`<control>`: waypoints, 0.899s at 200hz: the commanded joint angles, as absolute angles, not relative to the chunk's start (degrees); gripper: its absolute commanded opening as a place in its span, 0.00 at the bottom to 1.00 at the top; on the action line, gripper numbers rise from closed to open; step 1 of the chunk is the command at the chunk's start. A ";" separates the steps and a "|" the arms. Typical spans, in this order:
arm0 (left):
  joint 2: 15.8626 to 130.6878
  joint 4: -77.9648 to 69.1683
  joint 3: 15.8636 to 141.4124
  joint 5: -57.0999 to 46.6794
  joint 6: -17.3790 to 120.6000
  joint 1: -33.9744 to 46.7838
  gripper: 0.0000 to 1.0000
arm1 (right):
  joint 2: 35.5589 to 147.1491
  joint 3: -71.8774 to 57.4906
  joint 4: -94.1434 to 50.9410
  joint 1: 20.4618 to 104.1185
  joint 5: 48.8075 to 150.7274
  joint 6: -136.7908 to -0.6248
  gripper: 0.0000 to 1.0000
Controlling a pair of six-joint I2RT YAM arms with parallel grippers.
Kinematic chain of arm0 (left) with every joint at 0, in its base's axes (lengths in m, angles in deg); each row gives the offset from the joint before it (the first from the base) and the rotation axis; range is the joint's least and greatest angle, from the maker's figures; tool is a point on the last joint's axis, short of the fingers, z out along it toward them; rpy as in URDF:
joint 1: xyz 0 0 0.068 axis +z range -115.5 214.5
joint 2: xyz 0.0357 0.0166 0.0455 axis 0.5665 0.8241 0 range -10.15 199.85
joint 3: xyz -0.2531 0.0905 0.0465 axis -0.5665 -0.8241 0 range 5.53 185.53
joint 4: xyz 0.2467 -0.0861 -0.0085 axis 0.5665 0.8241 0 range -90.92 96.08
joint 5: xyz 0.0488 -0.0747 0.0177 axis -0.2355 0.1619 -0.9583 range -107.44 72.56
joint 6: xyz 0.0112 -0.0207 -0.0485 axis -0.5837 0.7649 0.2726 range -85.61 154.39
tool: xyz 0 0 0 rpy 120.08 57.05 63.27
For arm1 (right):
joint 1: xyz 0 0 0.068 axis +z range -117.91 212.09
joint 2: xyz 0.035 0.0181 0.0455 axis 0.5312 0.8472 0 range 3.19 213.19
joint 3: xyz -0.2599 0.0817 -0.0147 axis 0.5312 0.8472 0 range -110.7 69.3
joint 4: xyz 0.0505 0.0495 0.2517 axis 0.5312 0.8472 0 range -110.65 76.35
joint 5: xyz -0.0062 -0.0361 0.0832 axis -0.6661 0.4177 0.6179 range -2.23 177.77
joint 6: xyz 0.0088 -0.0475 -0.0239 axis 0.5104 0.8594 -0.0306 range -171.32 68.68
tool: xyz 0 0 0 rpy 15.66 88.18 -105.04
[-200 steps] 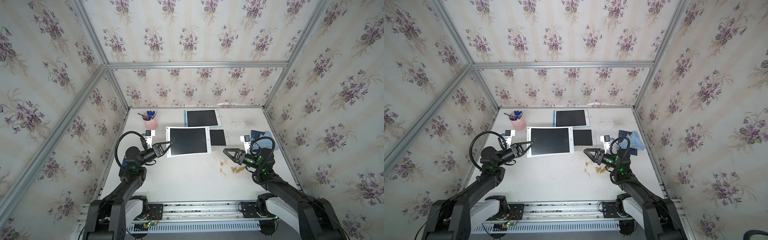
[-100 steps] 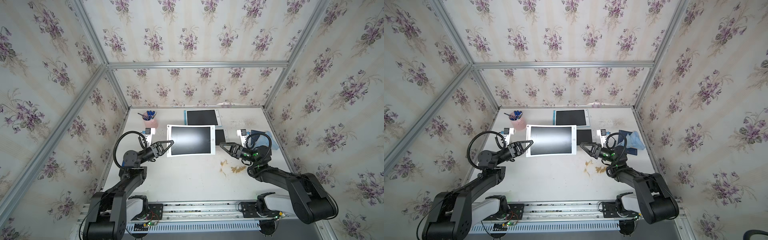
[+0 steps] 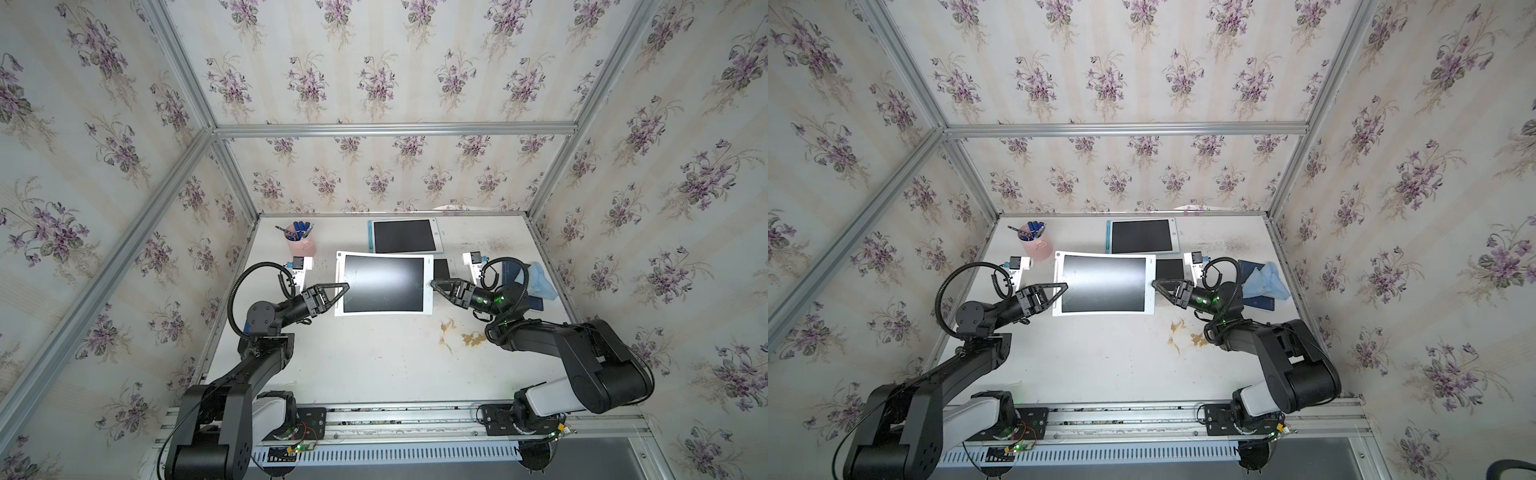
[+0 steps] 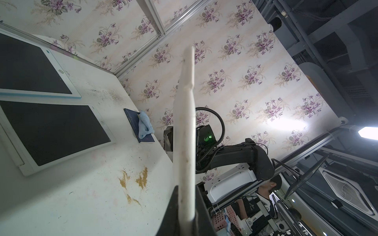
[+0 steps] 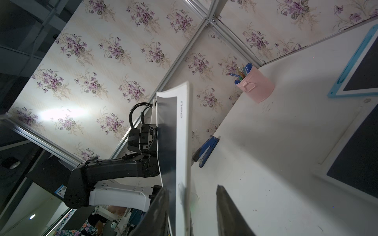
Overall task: Wipe the drawing tablet
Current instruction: Place the drawing tablet at the center of the board.
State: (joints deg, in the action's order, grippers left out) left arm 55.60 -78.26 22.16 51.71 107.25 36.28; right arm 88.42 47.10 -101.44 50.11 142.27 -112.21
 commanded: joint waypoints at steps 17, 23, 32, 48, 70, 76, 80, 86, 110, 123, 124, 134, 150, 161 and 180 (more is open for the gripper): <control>54.68 -79.75 22.66 51.38 106.29 36.26 0.07 | 90.45 46.53 -109.33 51.16 143.31 -115.92 0.29; 54.47 -79.28 22.73 51.21 105.95 36.26 0.07 | 90.43 46.56 -109.33 51.34 143.29 -115.79 0.28; 54.16 -78.74 22.80 51.16 105.68 36.26 0.07 | 90.44 46.55 -109.33 51.64 143.40 -115.74 0.26; 53.79 -78.10 22.94 51.20 105.31 36.26 0.07 | 90.43 46.60 -109.24 51.93 143.40 -115.71 0.22; 53.45 -77.84 22.92 51.16 105.35 36.26 0.07 | 90.15 46.63 -109.03 51.97 143.56 -115.66 0.16; 53.40 -77.69 22.94 51.12 105.35 36.26 0.07 | 90.08 46.62 -108.77 51.95 143.50 -115.50 0.14; 53.28 -77.60 22.94 51.15 105.37 36.26 0.07 | 90.00 46.63 -108.51 51.95 143.50 -115.44 0.12; 53.23 -77.36 22.94 51.13 105.28 36.26 0.08 | 89.85 46.62 -108.12 51.95 143.50 -115.25 0.08; 52.38 -75.11 22.94 50.70 104.33 36.26 0.21 | 89.24 46.67 -105.92 51.95 143.25 -114.01 0.00; 51.54 -73.46 22.94 50.46 103.35 36.26 0.28 | 88.94 46.86 -105.82 51.95 143.31 -113.90 0.00; 51.50 -73.31 22.94 50.48 103.28 36.26 0.29 | 88.91 46.83 -105.82 51.95 143.31 -113.86 0.00; 50.68 -71.72 22.92 50.39 102.51 36.26 0.31 | 88.80 47.01 -105.82 51.95 143.36 -113.90 0.00; 49.39 -69.22 22.93 50.25 101.35 36.26 0.37 | 88.53 47.18 -105.56 51.95 143.30 -113.77 0.00; 48.60 -67.55 22.94 50.05 100.70 36.26 0.49 | 88.35 47.24 -105.56 51.95 143.17 -113.89 0.00; 46.88 -63.75 23.07 49.74 98.72 36.26 0.66 | 87.61 46.93 -104.65 51.95 142.79 -113.90 0.00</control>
